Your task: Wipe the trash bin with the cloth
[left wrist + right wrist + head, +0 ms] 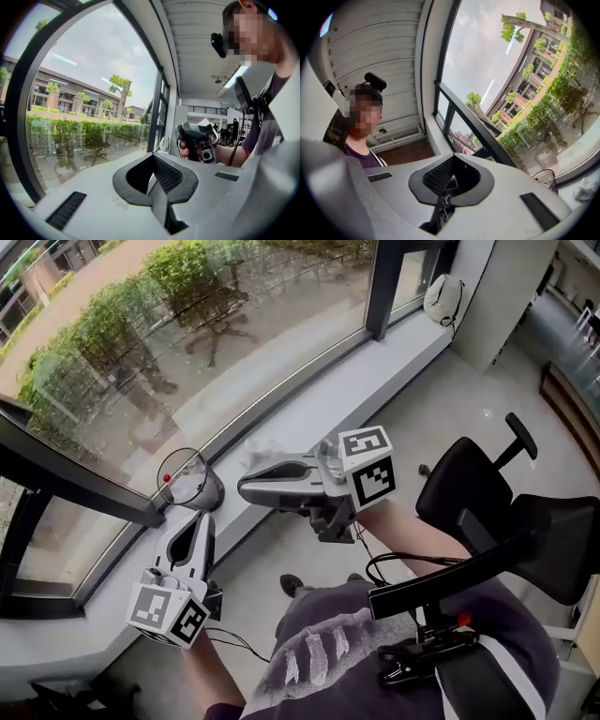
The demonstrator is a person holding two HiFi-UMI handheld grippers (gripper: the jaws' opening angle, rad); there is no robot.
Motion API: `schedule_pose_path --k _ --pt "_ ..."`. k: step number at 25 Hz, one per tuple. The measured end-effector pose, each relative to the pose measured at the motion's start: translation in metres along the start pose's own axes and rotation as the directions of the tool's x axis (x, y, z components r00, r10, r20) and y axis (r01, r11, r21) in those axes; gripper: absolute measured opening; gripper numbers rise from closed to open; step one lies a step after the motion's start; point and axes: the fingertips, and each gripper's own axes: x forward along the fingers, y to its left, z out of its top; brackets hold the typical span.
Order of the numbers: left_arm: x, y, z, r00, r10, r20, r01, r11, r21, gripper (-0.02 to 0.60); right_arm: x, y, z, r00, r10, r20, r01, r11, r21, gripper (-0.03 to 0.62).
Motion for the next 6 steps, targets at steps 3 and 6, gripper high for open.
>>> schedule_pose_path --k 3,6 --pt "0.012 -0.044 -0.002 1.0 0.004 -0.017 -0.004 1.0 0.021 -0.002 -0.041 0.018 0.003 0.999 0.009 0.033 -0.009 1.0 0.013 -0.002" --pt "0.024 -0.089 -0.004 1.0 0.014 -0.022 -0.013 0.999 0.04 -0.002 -0.082 0.036 0.005 0.998 0.021 0.051 -0.023 0.999 0.029 -0.002"
